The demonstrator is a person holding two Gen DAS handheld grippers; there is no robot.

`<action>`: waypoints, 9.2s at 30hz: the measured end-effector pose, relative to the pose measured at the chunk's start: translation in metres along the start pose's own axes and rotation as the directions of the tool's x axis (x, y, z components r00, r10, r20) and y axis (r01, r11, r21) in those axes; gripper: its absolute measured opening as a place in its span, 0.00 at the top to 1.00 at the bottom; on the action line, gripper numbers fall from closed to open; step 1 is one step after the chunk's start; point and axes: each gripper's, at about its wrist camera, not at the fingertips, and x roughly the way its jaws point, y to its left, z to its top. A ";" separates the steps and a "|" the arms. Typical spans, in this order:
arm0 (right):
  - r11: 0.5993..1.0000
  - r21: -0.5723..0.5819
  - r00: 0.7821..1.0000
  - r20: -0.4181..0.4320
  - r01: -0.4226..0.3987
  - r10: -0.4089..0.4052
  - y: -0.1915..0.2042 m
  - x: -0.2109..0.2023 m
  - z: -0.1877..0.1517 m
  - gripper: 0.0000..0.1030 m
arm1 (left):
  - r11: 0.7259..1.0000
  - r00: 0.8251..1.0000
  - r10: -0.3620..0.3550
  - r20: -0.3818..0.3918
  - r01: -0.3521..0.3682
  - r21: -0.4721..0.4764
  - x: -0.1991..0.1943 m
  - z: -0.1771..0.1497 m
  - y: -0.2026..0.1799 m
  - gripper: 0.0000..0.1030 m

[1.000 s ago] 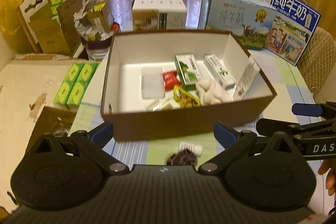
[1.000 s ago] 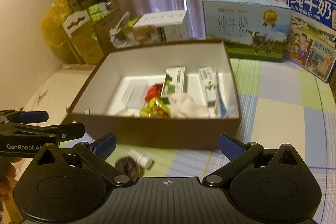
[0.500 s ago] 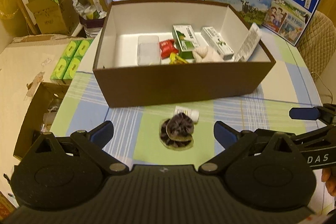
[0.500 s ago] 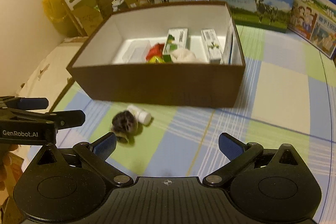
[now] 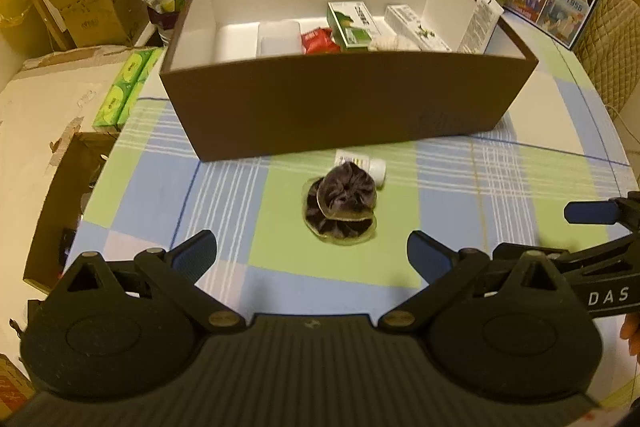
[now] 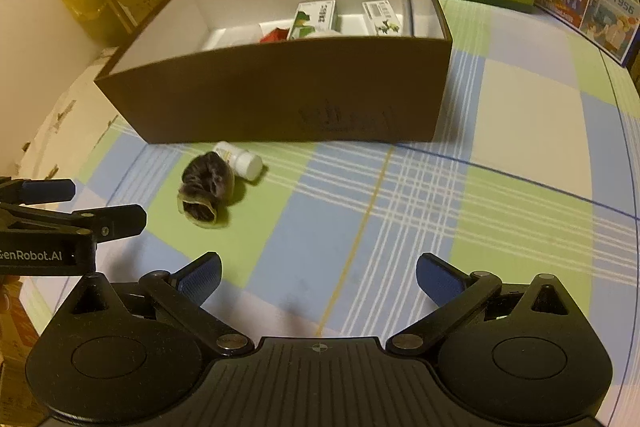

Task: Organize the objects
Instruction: 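Withdraw both open grippers from the box toward the scrunchie and pill bottle, then grasp the dark brown velvet scrunchie with the left gripper, then grasp the white pill bottle with the right gripper while the left gripper holds the scrunchie, then lift the scrunchie and the pill bottle over the box with both grippers, then lower the pill bottle into the box and open the right gripper while the left gripper lowers the scrunchie, then open the left gripper to drop the scrunchie into the box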

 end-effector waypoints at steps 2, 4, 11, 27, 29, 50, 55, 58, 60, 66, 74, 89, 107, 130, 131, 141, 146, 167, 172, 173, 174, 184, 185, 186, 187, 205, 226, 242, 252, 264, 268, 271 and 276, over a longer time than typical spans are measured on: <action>1.000 0.004 1.000 -0.009 0.007 -0.007 -0.001 0.003 -0.002 0.02 | 1.000 1.000 -0.003 -0.012 0.003 -0.001 0.004 -0.002 0.000 0.03; 1.000 0.007 1.000 -0.016 0.009 -0.009 -0.001 0.005 -0.003 0.02 | 1.000 1.000 -0.003 -0.024 0.003 0.008 0.009 -0.003 -0.002 0.03; 0.999 0.022 0.998 -0.047 0.034 -0.033 -0.003 0.017 -0.007 0.02 | 1.000 0.997 -0.023 -0.068 0.024 0.016 0.025 -0.009 -0.003 0.03; 0.991 0.093 0.995 -0.035 0.098 -0.095 -0.020 0.022 -0.004 0.02 | 0.997 0.996 -0.066 -0.053 0.068 0.030 0.057 -0.001 -0.001 0.03; 0.990 0.101 0.995 -0.032 0.097 -0.095 -0.022 0.023 -0.003 0.02 | 0.997 0.997 -0.066 -0.051 0.067 0.029 0.060 0.001 -0.001 0.03; 0.983 0.151 0.994 -0.039 0.105 -0.101 -0.032 0.034 -0.003 0.03 | 0.995 0.995 -0.056 -0.079 0.062 0.075 0.096 0.014 -0.014 0.44; 0.986 0.144 0.996 -0.038 0.087 -0.083 -0.030 0.035 -0.003 0.03 | 0.993 0.996 -0.066 -0.059 0.071 0.091 0.091 0.009 -0.013 0.60; 0.988 0.131 0.997 -0.039 0.078 -0.073 -0.026 0.037 -0.004 0.03 | 0.992 0.996 -0.078 -0.052 0.083 0.092 0.088 0.008 -0.009 0.71; 0.989 0.127 0.997 -0.042 0.070 -0.065 -0.024 0.038 -0.004 0.03 | 0.992 0.996 -0.082 -0.045 0.086 0.093 0.085 0.006 -0.006 0.75; 0.995 0.094 0.998 -0.049 0.040 -0.035 -0.011 0.047 -0.002 0.07 | 0.998 0.998 -0.054 -0.039 0.055 0.041 0.078 0.002 0.015 0.78; 0.999 0.020 0.999 -0.015 -0.032 0.033 0.026 0.061 0.018 0.13 | 0.997 0.999 0.022 -0.031 -0.024 -0.070 0.074 0.003 0.058 0.78; 0.994 0.097 0.999 -0.015 -0.049 0.051 0.070 0.107 0.062 0.34 | 0.988 0.999 0.044 -0.021 -0.047 -0.148 0.072 0.007 0.092 0.78; 1.000 0.023 1.000 0.019 -0.007 0.007 0.080 0.122 0.061 0.57 | 0.990 0.999 0.029 -0.031 -0.033 -0.138 0.080 0.009 0.097 0.77; 0.996 -0.087 0.999 0.029 0.028 -0.025 0.026 0.082 0.002 0.58 | 0.999 0.998 -0.037 -0.058 0.035 -0.037 0.066 -0.014 0.051 0.77; 0.996 -0.085 0.999 0.027 0.027 -0.025 0.023 0.080 0.000 0.58 | 0.999 0.997 -0.042 -0.060 0.040 -0.030 0.066 -0.015 0.049 0.77; 0.999 -0.039 1.000 0.013 0.017 -0.017 0.010 0.059 -0.013 0.58 | 0.994 0.993 -0.103 -0.053 0.105 0.038 0.051 -0.022 0.016 0.78; 1.000 -0.031 0.999 0.039 0.003 -0.002 0.009 0.043 -0.012 0.58 | 0.991 0.993 -0.112 -0.031 0.114 0.065 0.038 -0.020 0.004 0.78; 0.994 -0.073 0.974 0.203 -0.086 0.099 0.025 -0.021 0.024 0.58 | 0.993 0.981 -0.115 0.157 0.111 0.037 -0.035 0.015 0.014 0.78; 0.992 -0.085 0.963 0.244 -0.093 0.112 0.032 -0.025 0.045 0.58 | 0.996 0.977 -0.092 0.191 0.090 0.021 -0.040 0.033 0.025 0.78; 0.992 -0.086 0.961 0.251 -0.094 0.113 0.034 -0.025 0.049 0.58 | 0.996 0.977 -0.088 0.197 0.086 0.018 -0.041 0.036 0.027 0.78; 0.992 -0.088 0.959 0.260 -0.095 0.115 0.035 -0.026 0.053 0.58 | 0.996 0.976 -0.084 0.202 0.083 0.015 -0.041 0.040 0.029 0.78; 0.991 -0.099 0.948 0.296 -0.094 0.120 0.046 -0.018 0.089 0.58 | 0.999 0.970 -0.052 0.238 0.052 0.007 -0.034 0.077 0.043 0.78; 0.991 -0.096 0.948 0.295 -0.096 0.120 0.046 -0.016 0.092 0.58 | 0.999 0.970 -0.048 0.236 0.048 0.006 -0.032 0.081 0.044 0.78; 0.991 -0.093 0.948 0.295 -0.098 0.121 0.047 -0.014 0.095 0.58 | 0.999 0.971 -0.045 0.233 0.045 0.005 -0.029 0.085 0.045 0.78; 0.991 -0.089 0.948 0.294 -0.099 0.121 0.047 -0.012 0.098 0.58 | 0.999 0.972 -0.043 0.230 0.043 0.004 -0.026 0.088 0.047 0.78; 0.997 -0.054 0.961 0.270 -0.049 0.062 0.041 0.038 0.149 0.58 | 1.000 0.984 -0.012 0.177 0.012 0.001 0.024 0.135 0.070 0.78; 0.994 0.035 0.966 0.233 0.107 -0.112 0.000 0.105 0.204 0.58 | 0.999 0.992 0.003 0.126 -0.008 0.038 0.087 0.182 0.077 0.78; 0.995 0.073 0.974 0.212 0.067 -0.081 -0.013 0.118 0.212 0.50 | 0.999 0.994 -0.003 0.106 -0.001 0.038 0.108 0.194 0.079 0.78; 0.996 0.069 0.977 0.201 0.059 -0.072 -0.013 0.114 0.204 0.48 | 0.998 0.994 -0.024 0.103 0.019 0.053 0.109 0.193 0.070 0.78; 0.996 0.075 0.977 0.199 0.057 -0.071 -0.016 0.106 0.196 0.46 | 0.996 0.992 -0.052 0.115 0.044 0.073 0.105 0.197 0.056 0.77; 0.996 0.070 0.978 0.194 0.061 -0.073 -0.016 0.102 0.192 0.45 | 0.995 0.988 -0.064 0.139 0.053 0.081 0.103 0.199 0.051 0.70; 0.996 0.059 0.980 0.187 0.062 -0.072 -0.015 0.098 0.188 0.44 | 0.995 0.985 -0.073 0.154 0.060 0.085 0.100 0.200 0.049 0.52; 0.997 0.047 0.982 0.181 0.055 -0.063 -0.011 0.092 0.181 0.41 | 0.994 0.983 -0.079 0.168 0.064 0.091 0.094 0.198 0.049 0.38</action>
